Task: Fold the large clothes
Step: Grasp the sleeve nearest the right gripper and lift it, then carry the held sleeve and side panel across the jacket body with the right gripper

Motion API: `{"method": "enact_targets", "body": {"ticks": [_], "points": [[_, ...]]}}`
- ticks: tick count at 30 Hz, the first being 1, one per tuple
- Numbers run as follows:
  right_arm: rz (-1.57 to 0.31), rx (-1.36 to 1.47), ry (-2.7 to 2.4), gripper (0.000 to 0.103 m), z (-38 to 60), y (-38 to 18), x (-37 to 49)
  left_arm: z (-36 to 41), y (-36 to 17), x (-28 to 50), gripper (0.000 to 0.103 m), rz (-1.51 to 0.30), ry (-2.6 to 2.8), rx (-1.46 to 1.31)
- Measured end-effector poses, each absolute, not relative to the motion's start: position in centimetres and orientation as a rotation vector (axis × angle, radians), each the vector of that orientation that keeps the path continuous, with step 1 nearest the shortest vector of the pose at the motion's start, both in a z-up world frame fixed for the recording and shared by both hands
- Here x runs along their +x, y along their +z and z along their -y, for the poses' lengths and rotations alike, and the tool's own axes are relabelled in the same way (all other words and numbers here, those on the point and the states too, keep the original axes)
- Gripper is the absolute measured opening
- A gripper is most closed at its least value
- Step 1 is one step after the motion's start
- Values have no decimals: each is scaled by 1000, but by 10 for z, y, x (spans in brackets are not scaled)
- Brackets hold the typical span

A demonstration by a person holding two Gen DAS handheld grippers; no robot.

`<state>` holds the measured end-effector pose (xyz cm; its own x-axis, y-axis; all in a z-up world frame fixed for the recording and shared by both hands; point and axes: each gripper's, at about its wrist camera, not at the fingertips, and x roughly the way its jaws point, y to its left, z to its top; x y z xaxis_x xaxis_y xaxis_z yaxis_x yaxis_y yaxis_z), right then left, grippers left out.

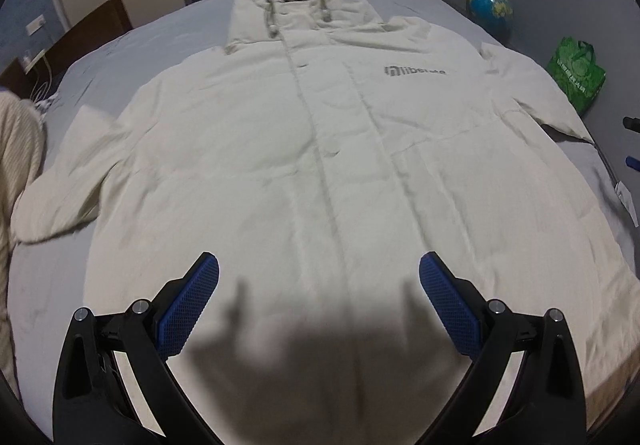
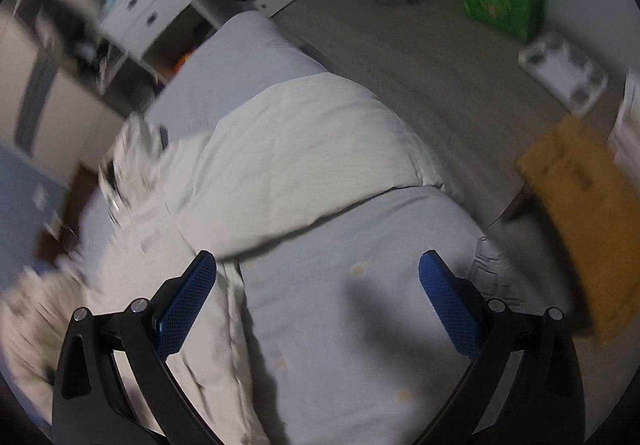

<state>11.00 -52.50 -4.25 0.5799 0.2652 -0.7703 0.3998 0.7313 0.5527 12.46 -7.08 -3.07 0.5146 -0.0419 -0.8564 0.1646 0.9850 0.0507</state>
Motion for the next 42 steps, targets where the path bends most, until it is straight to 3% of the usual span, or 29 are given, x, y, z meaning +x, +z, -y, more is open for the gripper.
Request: {"method": "enact_targets", "body": {"ticks": [5, 12, 25, 34, 42], "points": [[-941, 1074, -43, 97, 558, -83, 122, 98, -48, 150, 97, -1040, -151, 172], [-906, 1280, -3, 97, 578, -120, 146, 109, -71, 163, 97, -1051, -164, 164], [-891, 1322, -74, 94, 595, -137, 187, 100, -90, 165, 98, -1031, -185, 59], [-909, 1345, -142, 92, 611, -137, 159, 98, -92, 162, 98, -1008, -196, 39], [-955, 1615, -27, 92, 640, -212, 146, 103, -81, 172, 97, -1029, -174, 45]]}}
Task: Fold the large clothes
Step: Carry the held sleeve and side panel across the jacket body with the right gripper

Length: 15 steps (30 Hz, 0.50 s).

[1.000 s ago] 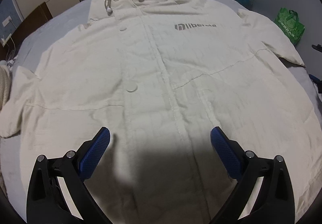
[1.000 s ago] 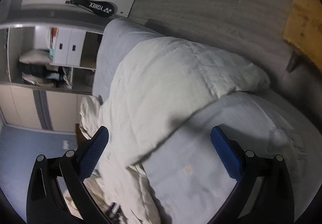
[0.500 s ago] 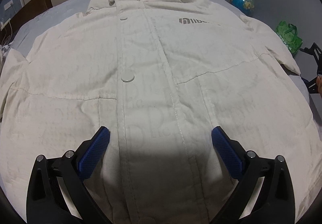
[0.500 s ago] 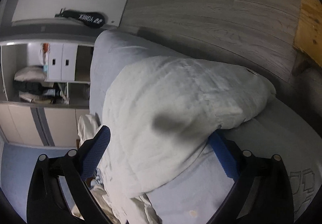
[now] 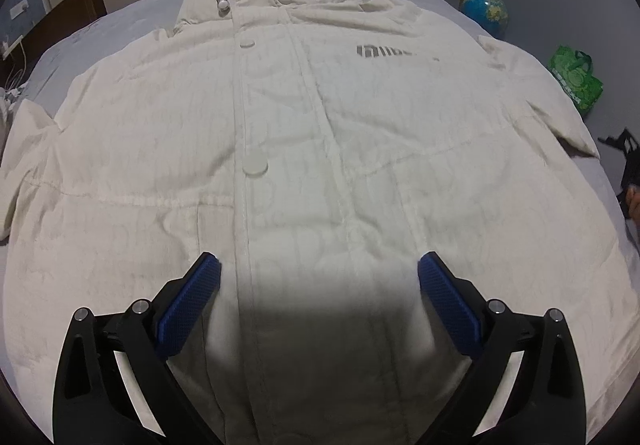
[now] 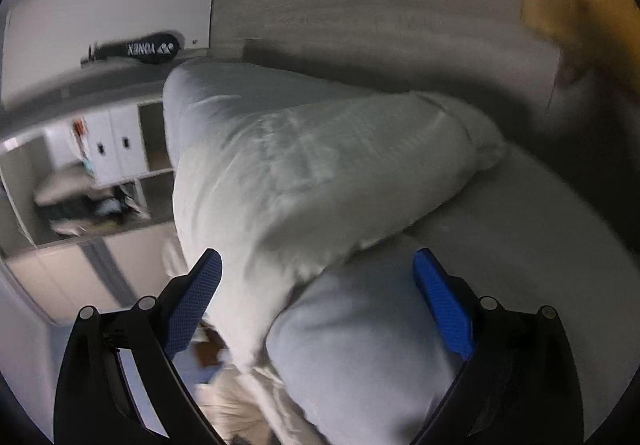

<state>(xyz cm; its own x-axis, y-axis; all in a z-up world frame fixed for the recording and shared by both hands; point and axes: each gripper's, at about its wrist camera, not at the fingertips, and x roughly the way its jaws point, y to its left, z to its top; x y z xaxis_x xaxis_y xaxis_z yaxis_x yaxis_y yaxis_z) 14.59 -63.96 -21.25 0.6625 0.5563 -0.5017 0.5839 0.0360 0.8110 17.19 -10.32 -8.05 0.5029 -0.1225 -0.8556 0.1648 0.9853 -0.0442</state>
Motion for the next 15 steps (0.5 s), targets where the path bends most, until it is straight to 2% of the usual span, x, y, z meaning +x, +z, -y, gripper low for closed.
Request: {"method": "enact_targets", "body": {"ticks": [7, 10, 11, 12, 15], "points": [[-846, 1864, -67, 91, 645, -260, 151, 128, -62, 190, 97, -1028, -191, 59], [-789, 1897, -161, 68, 655, -266, 147, 141, -58, 192, 97, -1025, -204, 89], [-788, 1897, -183, 55, 658, -269, 146, 144, -57, 193, 97, -1023, -205, 97], [-795, 1881, -202, 36, 660, -268, 146, 146, -56, 193, 97, -1022, -207, 102], [-771, 1815, -237, 16, 666, -259, 143, 155, -53, 194, 97, -1019, -206, 123]]}}
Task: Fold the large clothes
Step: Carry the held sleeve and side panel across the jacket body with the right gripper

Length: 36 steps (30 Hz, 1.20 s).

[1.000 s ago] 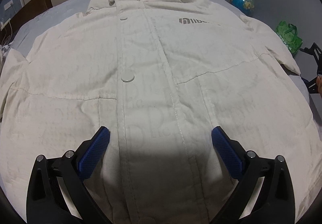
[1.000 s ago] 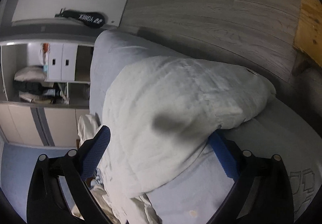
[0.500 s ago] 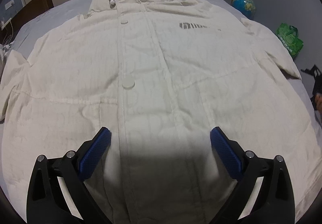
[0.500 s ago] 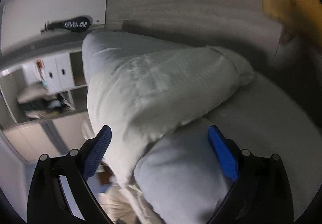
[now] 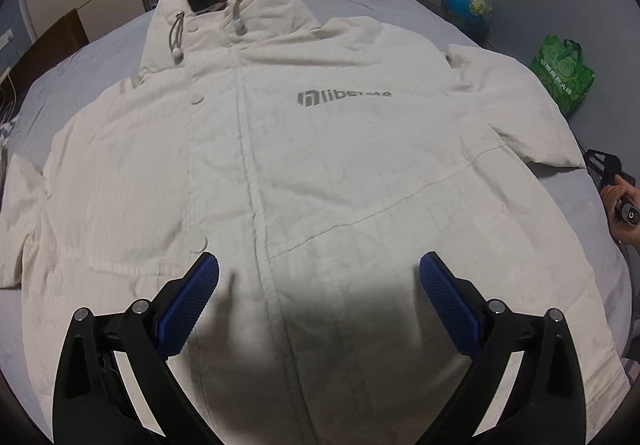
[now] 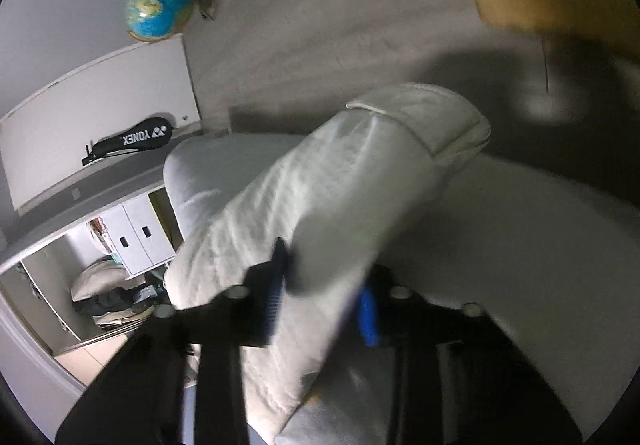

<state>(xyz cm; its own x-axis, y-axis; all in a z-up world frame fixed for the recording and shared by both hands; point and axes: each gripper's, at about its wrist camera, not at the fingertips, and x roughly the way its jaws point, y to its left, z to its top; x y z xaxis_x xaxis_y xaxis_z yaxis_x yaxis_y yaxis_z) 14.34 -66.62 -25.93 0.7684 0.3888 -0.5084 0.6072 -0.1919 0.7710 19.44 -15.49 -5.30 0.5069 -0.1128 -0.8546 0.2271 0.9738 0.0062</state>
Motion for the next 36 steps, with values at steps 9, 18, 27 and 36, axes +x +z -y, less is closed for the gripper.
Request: {"method": "enact_targets", "body": {"ticks": [9, 18, 27, 36], "points": [[-650, 1479, -231, 10, 673, -161, 150, 157, -36, 197, 97, -1020, -192, 41], [-575, 1294, -130, 10, 644, -63, 176, 142, -13, 189, 97, -977, -190, 55], [-535, 1079, 17, 10, 566, 25, 196, 98, 2, 173, 97, -948, -166, 20], [-592, 885, 145, 9, 454, 71, 225, 27, 4, 165, 97, -923, -101, -13]]}}
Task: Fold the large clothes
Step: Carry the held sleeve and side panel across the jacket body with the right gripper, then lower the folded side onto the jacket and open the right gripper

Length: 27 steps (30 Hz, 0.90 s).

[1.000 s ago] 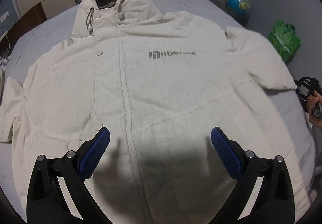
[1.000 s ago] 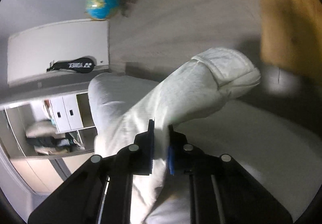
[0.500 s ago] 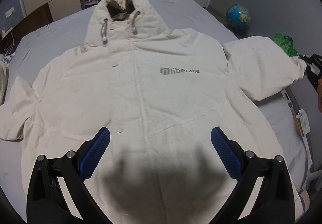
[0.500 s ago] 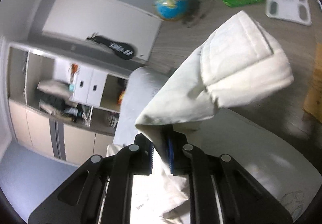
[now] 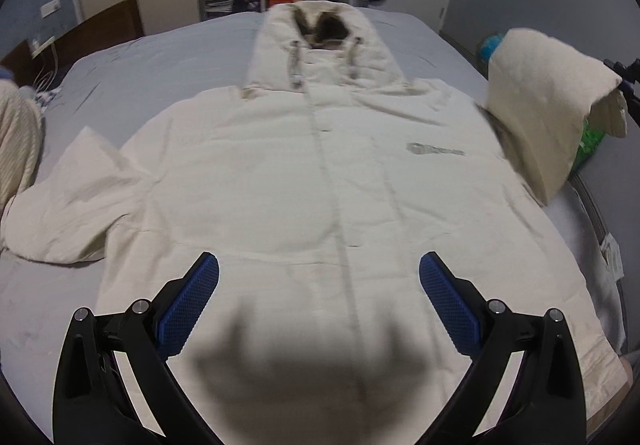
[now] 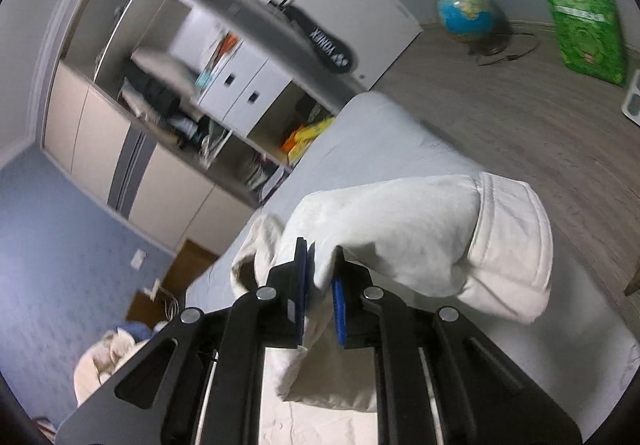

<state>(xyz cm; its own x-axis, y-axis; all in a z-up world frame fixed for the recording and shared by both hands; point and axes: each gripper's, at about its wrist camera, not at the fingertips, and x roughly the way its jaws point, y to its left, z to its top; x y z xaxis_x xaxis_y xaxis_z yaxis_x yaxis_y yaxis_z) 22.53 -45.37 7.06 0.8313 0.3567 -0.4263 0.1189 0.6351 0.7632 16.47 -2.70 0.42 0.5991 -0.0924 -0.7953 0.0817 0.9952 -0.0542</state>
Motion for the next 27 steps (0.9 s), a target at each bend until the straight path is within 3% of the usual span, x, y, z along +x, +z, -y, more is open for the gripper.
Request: {"method": "enact_targets", "body": {"ticks": [11, 19, 27], "points": [[-722, 721, 240, 10, 332, 69, 250, -52, -8, 158, 97, -912, -34, -91], [-826, 306, 309, 9, 213, 64, 260, -93, -34, 150, 97, -902, 50, -174], [-895, 100, 305, 9, 147, 43, 268, -108, -38, 165, 97, -894, 89, -182]]}}
